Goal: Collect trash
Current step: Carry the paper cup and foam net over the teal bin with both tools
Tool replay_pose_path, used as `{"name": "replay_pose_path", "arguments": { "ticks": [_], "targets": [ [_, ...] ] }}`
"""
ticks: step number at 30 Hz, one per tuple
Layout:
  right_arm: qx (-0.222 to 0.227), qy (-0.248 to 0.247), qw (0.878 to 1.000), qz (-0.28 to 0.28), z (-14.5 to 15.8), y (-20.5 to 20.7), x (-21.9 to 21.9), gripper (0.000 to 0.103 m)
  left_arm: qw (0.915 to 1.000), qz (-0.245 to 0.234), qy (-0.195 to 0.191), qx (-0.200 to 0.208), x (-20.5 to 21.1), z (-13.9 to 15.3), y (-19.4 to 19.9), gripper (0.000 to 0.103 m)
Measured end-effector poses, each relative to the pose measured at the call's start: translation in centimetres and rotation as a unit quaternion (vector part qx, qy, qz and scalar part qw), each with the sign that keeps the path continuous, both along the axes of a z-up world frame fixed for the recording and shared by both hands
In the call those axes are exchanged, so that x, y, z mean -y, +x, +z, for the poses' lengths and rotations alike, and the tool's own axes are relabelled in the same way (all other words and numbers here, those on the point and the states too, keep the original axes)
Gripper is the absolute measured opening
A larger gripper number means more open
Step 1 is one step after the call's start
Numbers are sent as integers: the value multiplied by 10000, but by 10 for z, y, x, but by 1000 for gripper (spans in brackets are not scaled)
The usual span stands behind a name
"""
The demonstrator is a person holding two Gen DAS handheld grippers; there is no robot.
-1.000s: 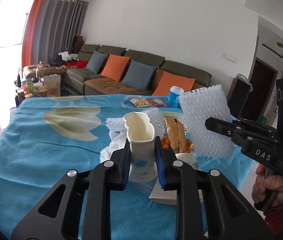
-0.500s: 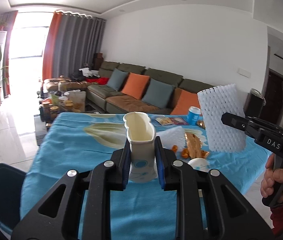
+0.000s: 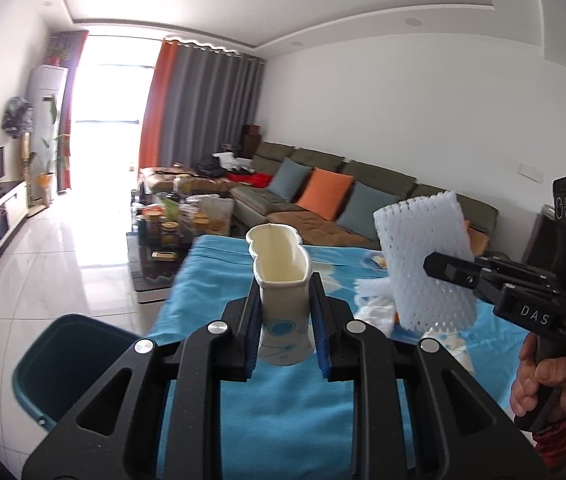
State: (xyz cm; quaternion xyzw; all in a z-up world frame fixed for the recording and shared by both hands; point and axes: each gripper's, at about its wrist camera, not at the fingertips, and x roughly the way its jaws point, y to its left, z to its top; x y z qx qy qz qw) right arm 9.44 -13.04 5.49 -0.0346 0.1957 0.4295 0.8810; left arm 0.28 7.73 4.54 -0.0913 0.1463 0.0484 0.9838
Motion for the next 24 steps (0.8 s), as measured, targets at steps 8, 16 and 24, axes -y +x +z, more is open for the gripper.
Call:
{"name": "replay_pose_path", "arguments": {
  "ticks": [8,16,24],
  "targets": [
    [-518,-119,9970,570,-10,11,-56,11,9978,668,40,-19,-34,5,-41,22],
    [-639,-255,9919,1071,-7,7,-114,11,9917,1278,79,-152,-69,2,-81,22],
    [-653,-548,9824,1664,-7,-4,-181,11,9828,1813,12,-358,-110,-7,-114,22]
  ]
}}
